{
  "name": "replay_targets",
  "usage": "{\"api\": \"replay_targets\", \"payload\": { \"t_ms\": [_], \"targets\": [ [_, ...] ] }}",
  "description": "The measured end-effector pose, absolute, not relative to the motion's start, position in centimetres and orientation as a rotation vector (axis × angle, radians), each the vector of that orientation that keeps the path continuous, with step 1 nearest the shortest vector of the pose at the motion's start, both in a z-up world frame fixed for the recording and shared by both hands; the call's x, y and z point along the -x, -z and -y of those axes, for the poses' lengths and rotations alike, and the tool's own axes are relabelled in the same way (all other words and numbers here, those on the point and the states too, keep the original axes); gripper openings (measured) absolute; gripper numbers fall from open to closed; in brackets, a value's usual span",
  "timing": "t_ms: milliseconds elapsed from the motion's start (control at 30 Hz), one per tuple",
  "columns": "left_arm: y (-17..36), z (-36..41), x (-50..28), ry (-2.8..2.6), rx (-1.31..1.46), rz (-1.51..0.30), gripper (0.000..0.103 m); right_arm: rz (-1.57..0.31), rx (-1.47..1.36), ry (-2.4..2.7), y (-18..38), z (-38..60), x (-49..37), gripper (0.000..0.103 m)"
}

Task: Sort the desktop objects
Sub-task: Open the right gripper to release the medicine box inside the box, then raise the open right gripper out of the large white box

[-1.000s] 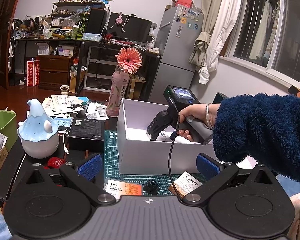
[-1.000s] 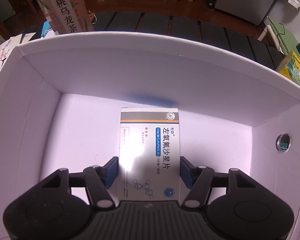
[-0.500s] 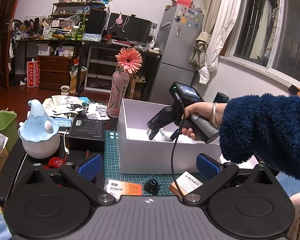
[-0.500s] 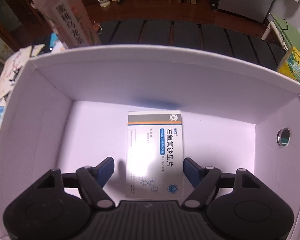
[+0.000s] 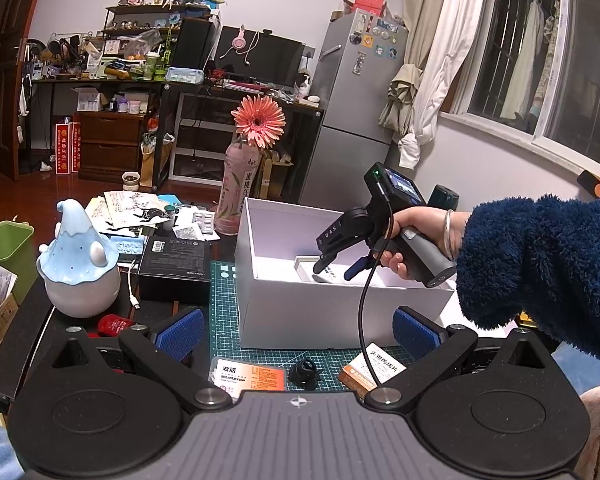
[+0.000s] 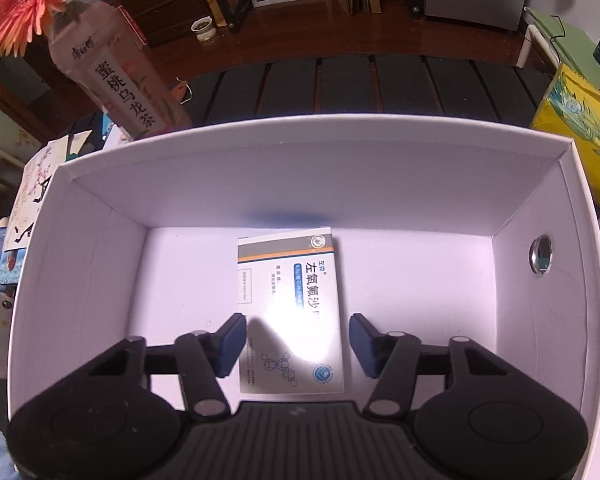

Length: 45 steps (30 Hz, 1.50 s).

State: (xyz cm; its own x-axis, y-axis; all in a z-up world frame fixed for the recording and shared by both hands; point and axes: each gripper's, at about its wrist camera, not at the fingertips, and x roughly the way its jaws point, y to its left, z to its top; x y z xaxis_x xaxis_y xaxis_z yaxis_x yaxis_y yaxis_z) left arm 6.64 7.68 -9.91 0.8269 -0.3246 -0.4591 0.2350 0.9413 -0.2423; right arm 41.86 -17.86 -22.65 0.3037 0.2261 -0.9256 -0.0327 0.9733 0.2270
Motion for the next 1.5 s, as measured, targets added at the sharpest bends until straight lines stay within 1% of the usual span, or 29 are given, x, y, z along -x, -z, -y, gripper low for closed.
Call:
{"api": "replay_targets", "payload": {
  "t_ms": [33, 100, 333, 1500],
  "targets": [
    [9.9, -7.7, -6.6, 0.299, 0.178, -0.518, 0.102, -1.254, -0.180, -0.169, 22.8, 17.9, -41.9, 0.043],
    [9.9, -7.7, -6.6, 0.299, 0.179, -0.518, 0.102, -1.256, -0.182, -0.161, 23.1, 17.9, -41.9, 0.039],
    [9.8, -7.8, -6.5, 0.300, 0.181, -0.516, 0.102, -1.240, -0.155, -0.172, 23.2, 17.1, -42.1, 0.032],
    [9.7, -8.5, -6.3, 0.303, 0.226, -0.505, 0.102, -1.234, -0.274, -0.152, 23.6, 9.5, -42.9, 0.030]
  ]
}}
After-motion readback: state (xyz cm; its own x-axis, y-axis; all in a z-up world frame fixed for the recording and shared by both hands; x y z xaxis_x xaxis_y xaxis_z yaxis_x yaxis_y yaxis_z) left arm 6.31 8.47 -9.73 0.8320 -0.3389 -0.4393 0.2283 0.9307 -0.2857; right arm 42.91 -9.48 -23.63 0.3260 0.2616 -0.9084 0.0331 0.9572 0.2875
